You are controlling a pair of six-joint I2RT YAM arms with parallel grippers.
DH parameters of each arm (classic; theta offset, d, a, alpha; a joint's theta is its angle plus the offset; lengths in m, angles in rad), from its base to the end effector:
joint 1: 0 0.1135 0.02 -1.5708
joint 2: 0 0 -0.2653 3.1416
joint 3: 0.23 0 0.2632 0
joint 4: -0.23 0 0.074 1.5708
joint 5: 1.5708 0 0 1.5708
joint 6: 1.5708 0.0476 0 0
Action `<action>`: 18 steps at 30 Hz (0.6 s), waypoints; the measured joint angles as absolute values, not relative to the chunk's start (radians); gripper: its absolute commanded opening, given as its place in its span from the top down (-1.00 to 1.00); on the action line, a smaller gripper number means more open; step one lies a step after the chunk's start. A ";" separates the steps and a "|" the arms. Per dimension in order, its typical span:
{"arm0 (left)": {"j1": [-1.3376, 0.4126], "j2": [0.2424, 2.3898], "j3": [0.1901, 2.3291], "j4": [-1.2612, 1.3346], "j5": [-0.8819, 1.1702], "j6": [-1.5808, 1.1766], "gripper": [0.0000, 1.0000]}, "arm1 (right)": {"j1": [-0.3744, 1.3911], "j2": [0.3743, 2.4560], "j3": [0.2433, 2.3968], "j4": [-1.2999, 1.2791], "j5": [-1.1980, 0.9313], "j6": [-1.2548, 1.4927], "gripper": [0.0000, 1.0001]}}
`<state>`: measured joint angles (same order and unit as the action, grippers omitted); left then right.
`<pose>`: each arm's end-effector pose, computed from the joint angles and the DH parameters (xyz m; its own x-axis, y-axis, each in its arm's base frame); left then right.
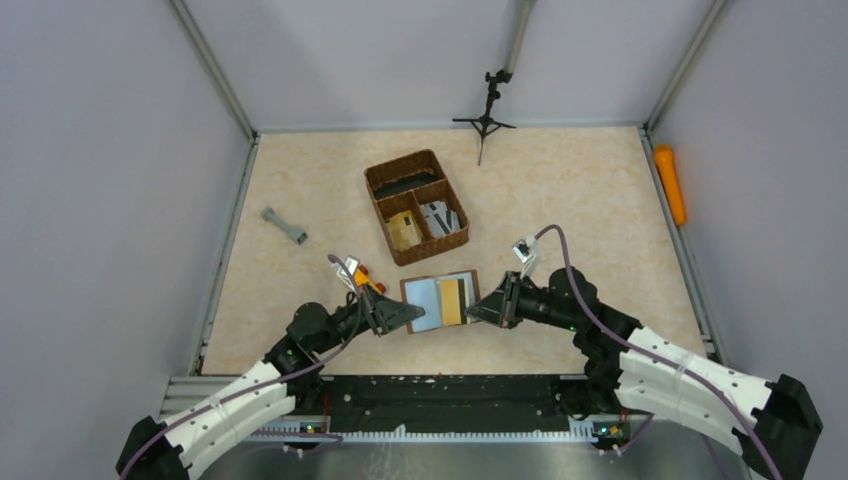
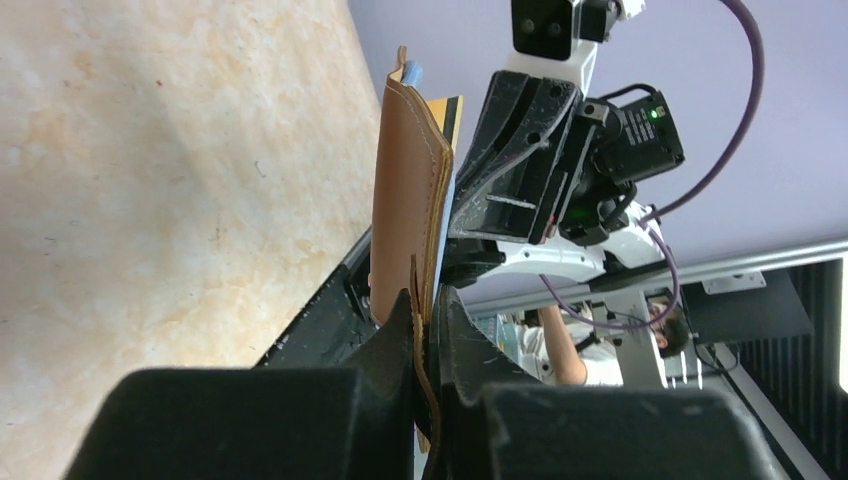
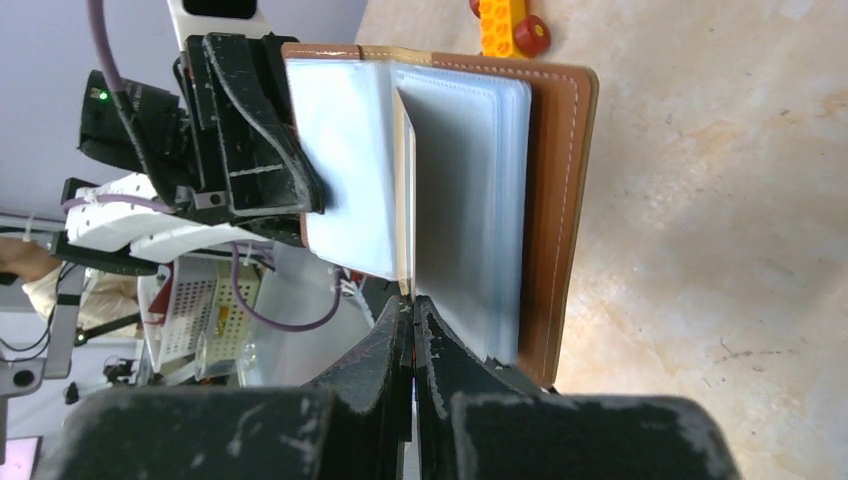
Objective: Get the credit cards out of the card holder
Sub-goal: Remove the credit card from the card holder, then place the credit card in the storage box.
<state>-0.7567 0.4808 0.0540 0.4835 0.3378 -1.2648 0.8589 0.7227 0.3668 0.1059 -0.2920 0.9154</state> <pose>0.1067 -0.1224 0.1915 -0.8346 -0.4493 -0.3187 0.3069 0.1011 -0.9464 0.1190 0.1589 0.2263 -0.8178 0.2144 -0.5341 -0.4248 0.4011 0.8116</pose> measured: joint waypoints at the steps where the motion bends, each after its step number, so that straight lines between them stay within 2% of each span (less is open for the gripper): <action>1: -0.757 0.466 0.054 0.460 0.324 -1.261 1.00 | 0.857 0.721 0.367 0.095 -0.288 0.910 1.00; 10: -0.757 0.422 0.054 0.284 0.252 -1.244 1.00 | 0.851 0.722 0.381 -0.003 -0.241 0.861 1.00; 18: -0.757 0.464 0.095 0.116 0.197 -1.187 1.00 | 0.847 0.798 0.496 -0.069 -0.208 0.787 1.00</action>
